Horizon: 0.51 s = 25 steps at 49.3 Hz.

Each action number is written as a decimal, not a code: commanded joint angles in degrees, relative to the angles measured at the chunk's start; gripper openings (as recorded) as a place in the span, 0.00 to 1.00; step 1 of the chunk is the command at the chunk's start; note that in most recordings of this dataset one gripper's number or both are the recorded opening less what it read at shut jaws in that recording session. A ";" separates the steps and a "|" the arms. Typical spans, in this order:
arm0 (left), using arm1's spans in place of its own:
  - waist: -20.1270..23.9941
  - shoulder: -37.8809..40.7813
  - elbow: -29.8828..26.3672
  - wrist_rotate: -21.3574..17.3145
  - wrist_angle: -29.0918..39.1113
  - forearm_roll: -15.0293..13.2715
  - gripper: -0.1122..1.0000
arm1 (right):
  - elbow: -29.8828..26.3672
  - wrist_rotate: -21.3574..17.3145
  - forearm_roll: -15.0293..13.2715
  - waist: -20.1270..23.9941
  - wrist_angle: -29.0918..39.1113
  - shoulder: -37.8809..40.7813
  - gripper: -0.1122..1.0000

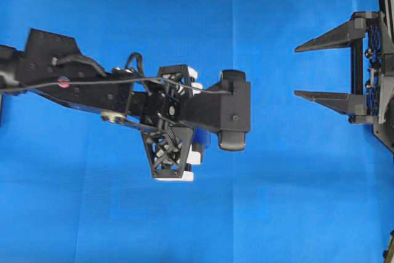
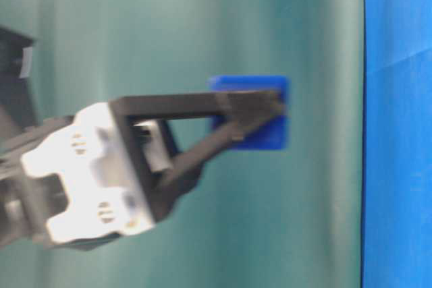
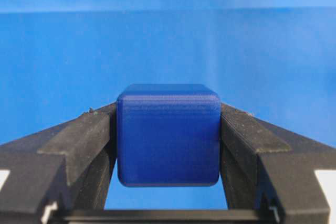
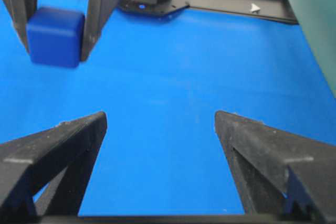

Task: Handover the blue block to the right arm after grasping it with the left arm, then place it in the designated position.
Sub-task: 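Lift the cube with the left gripper and pull it toward the left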

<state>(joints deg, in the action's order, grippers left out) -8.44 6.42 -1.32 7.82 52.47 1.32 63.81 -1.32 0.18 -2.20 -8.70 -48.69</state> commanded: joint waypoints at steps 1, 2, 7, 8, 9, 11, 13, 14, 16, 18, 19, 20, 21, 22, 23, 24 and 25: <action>-0.09 -3.16 -2.46 -0.18 0.70 0.18 0.54 | -1.76 0.00 0.09 -0.09 -0.53 0.18 0.98; -0.09 -3.52 -2.55 -0.09 0.88 0.26 0.54 | -1.76 0.00 0.18 -0.09 -0.53 0.18 0.98; 0.00 -5.10 -3.08 -0.18 1.49 0.44 0.54 | -1.76 0.00 0.18 -0.09 -0.53 0.18 0.98; 0.00 -5.27 -3.08 -0.18 1.58 0.44 0.54 | -1.76 0.00 0.18 -0.09 -0.62 0.18 0.98; 0.09 -5.62 -3.08 -0.18 1.67 0.44 0.54 | -1.76 0.00 0.18 -0.09 -0.53 0.18 0.98; 0.18 -6.24 -2.72 -0.18 1.67 0.44 0.54 | -1.67 0.00 0.09 -0.09 -0.53 0.18 0.98; 0.35 -6.50 -2.55 -0.18 1.67 0.44 0.54 | -1.76 0.00 0.18 -0.09 -0.53 0.18 0.98; 0.35 -6.68 -2.46 -0.18 1.67 0.44 0.54 | -1.76 0.00 0.18 -0.18 -0.62 0.18 0.98; 0.44 -6.86 -2.20 -0.18 1.67 0.44 0.54 | -1.76 0.00 0.18 -0.09 -0.53 0.18 0.98; 0.53 -6.86 -2.02 -0.18 1.67 0.44 0.54 | -1.76 0.00 0.09 -0.09 -0.53 0.18 0.98; 0.53 -6.86 -1.93 -0.18 1.67 0.44 0.54 | -1.76 0.00 0.09 -0.09 -0.53 0.18 0.98; 0.53 -6.86 -1.85 -0.18 1.67 0.44 0.54 | -1.76 0.00 0.18 -0.09 -0.62 0.18 0.98; 0.53 -6.86 -1.85 -0.18 1.58 0.44 0.54 | -1.76 0.00 0.09 -0.09 -0.53 0.18 0.98; 0.53 -6.86 -1.85 -0.18 1.58 0.44 0.54 | -1.76 0.00 0.18 -0.09 -0.62 0.18 0.98; 0.53 -6.86 -1.85 -0.18 1.58 0.44 0.54 | -1.76 0.00 0.18 -0.09 -0.53 0.18 0.98; 0.53 -6.86 -1.76 -0.18 1.58 0.44 0.54 | -1.76 0.00 0.09 -0.09 -0.62 0.18 0.98; 0.53 -6.86 -1.85 -0.18 1.58 0.44 0.54 | -1.76 0.00 0.18 -0.09 -0.53 0.26 0.98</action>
<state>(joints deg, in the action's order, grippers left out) -8.00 1.41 -2.37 7.73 54.32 1.58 63.81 -1.32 0.18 -2.20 -8.79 -48.69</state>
